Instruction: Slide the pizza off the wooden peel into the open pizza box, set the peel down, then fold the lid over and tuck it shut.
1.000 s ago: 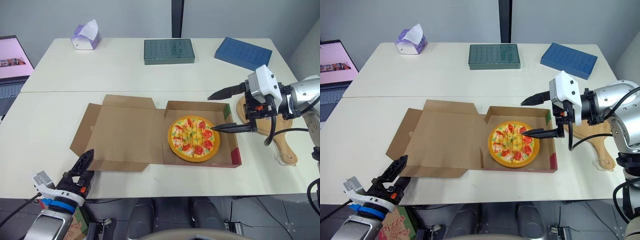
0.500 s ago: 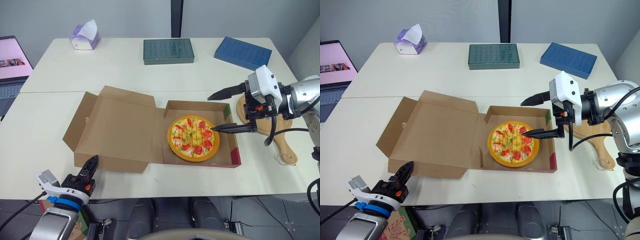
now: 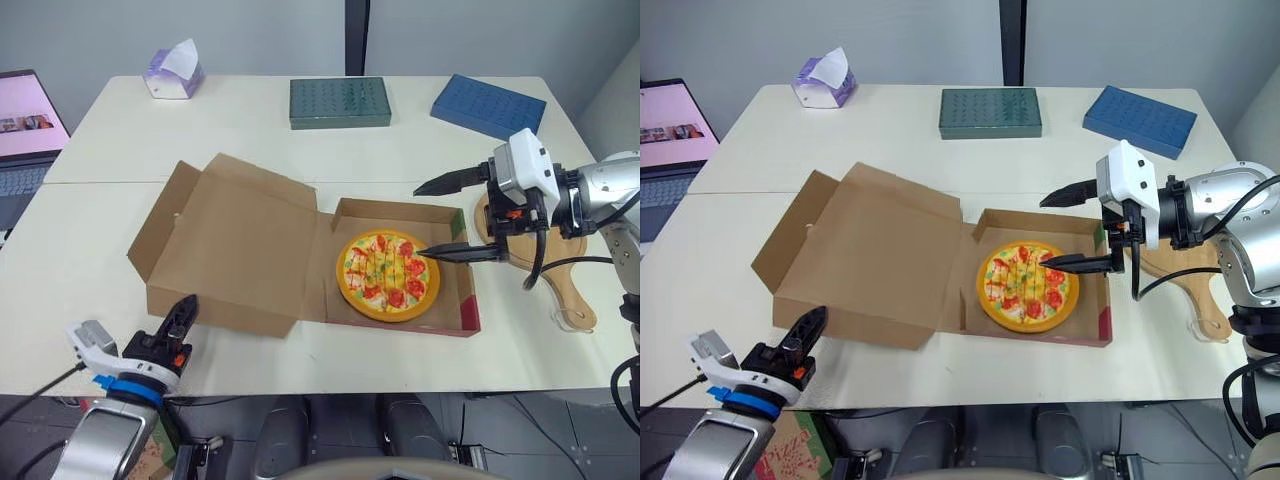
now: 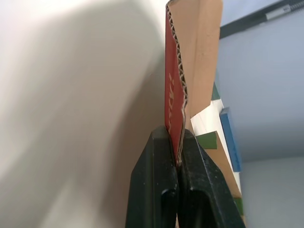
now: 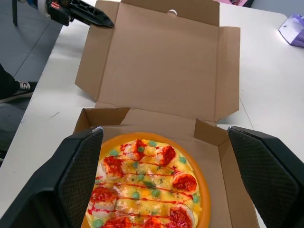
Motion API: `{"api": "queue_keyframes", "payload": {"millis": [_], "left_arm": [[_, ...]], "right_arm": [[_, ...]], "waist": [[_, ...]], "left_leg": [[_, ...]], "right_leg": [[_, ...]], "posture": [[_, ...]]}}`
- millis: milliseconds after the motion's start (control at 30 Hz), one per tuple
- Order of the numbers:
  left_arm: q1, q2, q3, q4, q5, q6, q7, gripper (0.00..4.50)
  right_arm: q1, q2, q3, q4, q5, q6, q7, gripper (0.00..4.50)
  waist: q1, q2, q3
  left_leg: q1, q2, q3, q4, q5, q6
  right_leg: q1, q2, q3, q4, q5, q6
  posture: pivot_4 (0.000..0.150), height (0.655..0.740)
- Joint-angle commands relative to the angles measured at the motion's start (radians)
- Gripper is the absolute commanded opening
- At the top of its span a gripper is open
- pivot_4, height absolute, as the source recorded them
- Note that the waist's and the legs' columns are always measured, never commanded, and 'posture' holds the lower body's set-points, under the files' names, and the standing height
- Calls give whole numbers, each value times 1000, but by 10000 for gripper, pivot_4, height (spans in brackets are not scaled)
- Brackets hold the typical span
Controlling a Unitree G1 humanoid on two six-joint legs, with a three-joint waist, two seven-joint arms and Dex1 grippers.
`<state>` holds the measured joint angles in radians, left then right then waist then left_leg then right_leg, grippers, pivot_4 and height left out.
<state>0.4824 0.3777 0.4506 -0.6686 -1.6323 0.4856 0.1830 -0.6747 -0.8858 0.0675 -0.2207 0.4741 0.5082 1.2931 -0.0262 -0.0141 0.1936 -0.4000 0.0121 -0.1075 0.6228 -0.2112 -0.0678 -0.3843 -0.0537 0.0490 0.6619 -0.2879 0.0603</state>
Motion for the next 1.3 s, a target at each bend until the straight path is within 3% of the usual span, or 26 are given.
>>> {"api": "queue_keyframes", "payload": {"millis": [33, 267, 467, 733, 1033, 1167, 1300], "left_arm": [[-26, 41, 20, -110, 87, -30, -7, 87], [-60, 126, -108, -277, 405, -14, -86, 87], [-91, 138, -178, -340, 597, -55, -174, 87], [-124, 127, -158, -369, 694, -112, -238, 87], [-213, 115, -167, -318, 779, -137, -274, 87], [-236, 111, -187, -299, 806, -133, -295, 0], [-250, 106, -196, -273, 824, -131, -315, 0]], "right_arm": [[10, -8, -26, -10, -11, -19, -18, 45000], [22, 2, -32, 11, -35, -37, -50, 45000], [23, 9, -33, 49, -59, -61, -80, 45000], [4, 34, -12, 160, -165, -121, -159, 45000], [-160, 112, 116, 529, -502, -260, -412, 45000], [-248, 151, 197, 730, -639, -379, -485, 36132], [-304, 184, 273, 898, -727, -503, -463, 22640]], "waist": [[0, 0, 0], [0, 0, 0], [0, 0, 0], [0, 0, 0], [-5, 0, 0], [-7, 0, 0], [-8, 0, 0]], "left_leg": [[0, 0, 0, 0, 0, 0], [0, 0, 0, 0, 0, 0], [0, 0, 0, 0, 0, 0], [0, 0, 0, 0, 0, 0], [0, 0, 1, -2, 0, 0], [0, 0, 1, -3, 0, 0], [0, 0, 1, -4, 0, 0]], "right_leg": [[0, 0, 0, 0, 0, 0], [0, 0, 0, 0, 0, 0], [0, 0, 0, 0, 0, 0], [0, 0, 0, 0, 0, 0], [-1, 0, 0, 0, 3, 5], [-2, 0, 0, 0, 4, 6], [-2, 0, 1, 0, 4, 6]], "posture": [[1500, 7400], [1500, 7400], [1500, 7400], [1500, 7400], [1500, 7400], [1500, 7400], [1500, 7400]]}}
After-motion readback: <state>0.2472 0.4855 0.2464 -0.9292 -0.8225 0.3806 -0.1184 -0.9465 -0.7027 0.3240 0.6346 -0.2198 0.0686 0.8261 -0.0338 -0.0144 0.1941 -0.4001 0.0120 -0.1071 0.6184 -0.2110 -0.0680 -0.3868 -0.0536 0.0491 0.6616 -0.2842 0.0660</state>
